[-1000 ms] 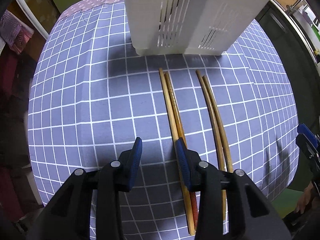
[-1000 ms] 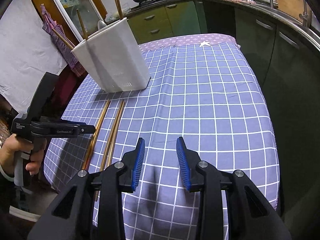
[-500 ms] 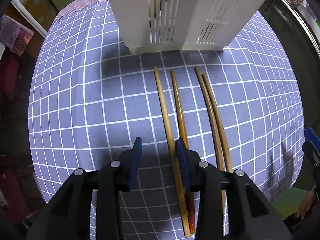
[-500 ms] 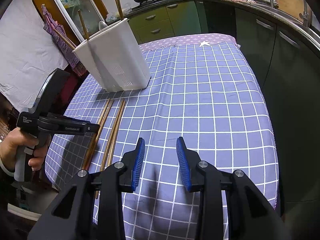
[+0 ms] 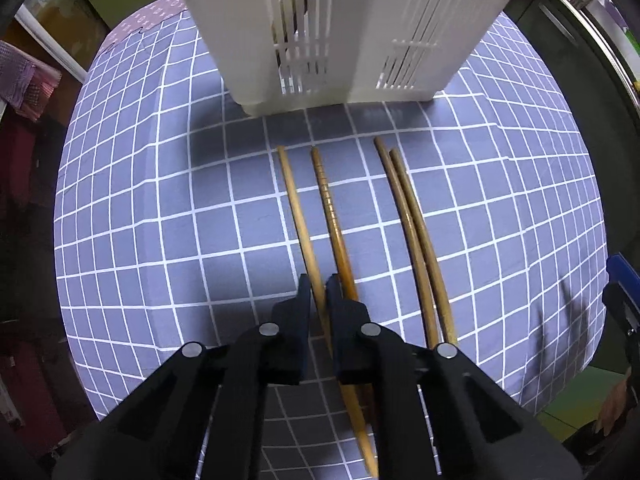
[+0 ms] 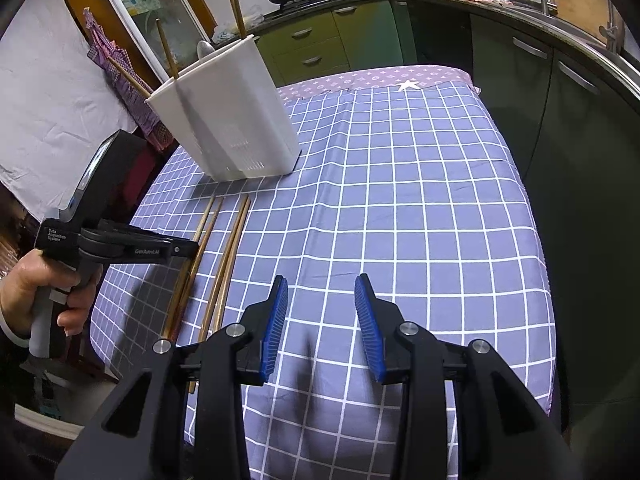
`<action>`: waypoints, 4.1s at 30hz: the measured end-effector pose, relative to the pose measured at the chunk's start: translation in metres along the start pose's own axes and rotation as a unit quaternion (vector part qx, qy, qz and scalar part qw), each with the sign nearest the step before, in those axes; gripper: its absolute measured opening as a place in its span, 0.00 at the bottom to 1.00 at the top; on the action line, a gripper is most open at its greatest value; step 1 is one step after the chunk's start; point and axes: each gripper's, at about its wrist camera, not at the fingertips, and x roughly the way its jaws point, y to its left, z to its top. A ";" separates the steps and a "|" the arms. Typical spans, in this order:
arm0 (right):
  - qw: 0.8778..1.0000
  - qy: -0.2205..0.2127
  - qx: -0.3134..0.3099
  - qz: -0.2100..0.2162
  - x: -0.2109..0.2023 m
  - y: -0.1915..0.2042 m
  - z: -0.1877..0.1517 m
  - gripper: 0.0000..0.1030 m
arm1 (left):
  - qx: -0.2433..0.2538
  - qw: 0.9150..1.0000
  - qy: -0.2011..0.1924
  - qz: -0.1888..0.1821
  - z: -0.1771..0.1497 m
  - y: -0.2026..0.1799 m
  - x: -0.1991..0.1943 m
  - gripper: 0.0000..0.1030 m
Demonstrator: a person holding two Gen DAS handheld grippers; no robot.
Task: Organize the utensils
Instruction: 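Lift the chopstick upright with the left gripper, then grasp and lift another chopstick with the right gripper while the left gripper holds its chopstick, then drop the chopstick into the white holder with the left gripper while the right gripper carries its chopstick over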
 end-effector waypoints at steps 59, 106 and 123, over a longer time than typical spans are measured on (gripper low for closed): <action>0.967 0.215 -0.123 -0.065 0.148 0.129 0.056 0.15 | 0.011 0.948 -0.315 -0.048 -0.138 0.094 -0.157 0.06; 0.994 -0.039 -0.099 -0.021 -0.051 0.105 0.037 0.07 | 0.028 0.947 -0.320 -0.030 -0.144 0.085 -0.164 0.06; 0.995 -0.040 -0.093 -0.015 -0.051 0.099 0.033 0.07 | 0.043 0.941 -0.333 -0.031 -0.129 0.077 -0.189 0.06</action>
